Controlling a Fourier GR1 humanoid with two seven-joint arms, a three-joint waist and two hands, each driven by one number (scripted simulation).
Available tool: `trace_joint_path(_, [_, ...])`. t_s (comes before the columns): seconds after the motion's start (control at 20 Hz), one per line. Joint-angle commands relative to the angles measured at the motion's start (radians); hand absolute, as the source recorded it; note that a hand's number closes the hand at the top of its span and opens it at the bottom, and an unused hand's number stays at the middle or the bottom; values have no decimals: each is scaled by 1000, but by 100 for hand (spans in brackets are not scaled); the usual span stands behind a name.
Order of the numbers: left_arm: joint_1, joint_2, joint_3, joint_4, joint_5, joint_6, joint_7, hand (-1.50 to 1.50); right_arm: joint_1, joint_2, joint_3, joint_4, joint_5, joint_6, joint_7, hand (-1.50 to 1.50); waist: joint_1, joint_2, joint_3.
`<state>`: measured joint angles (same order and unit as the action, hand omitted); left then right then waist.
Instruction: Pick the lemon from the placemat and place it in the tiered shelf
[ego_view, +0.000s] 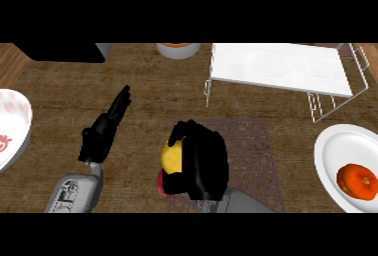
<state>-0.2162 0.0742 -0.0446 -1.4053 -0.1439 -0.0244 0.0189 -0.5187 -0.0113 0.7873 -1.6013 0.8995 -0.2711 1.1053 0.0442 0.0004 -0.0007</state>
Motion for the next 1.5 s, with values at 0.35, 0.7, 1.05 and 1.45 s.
trace_joint_path(0.35, [47, -10, 2, 9, -8, 19, -17, 0, -282, 11, -60, -70, 194, -1, 377, 150, -43, -15, -2])
trace_joint_path(0.7, [36, 14, 24, 3, 4, 4, -6, 0, -472, 11, -229, -26, 270, 114, 382, 150, -38, -12, -2])
trace_joint_path(1.05, [9, 17, 35, -9, 10, 5, 7, 0, -576, 11, -320, 28, 349, 243, 371, 150, -43, -9, -1])
trace_joint_path(1.45, [35, 11, 29, -42, 22, -5, 15, 0, -677, 11, -469, 110, 419, 278, 321, 150, -35, -6, -1])
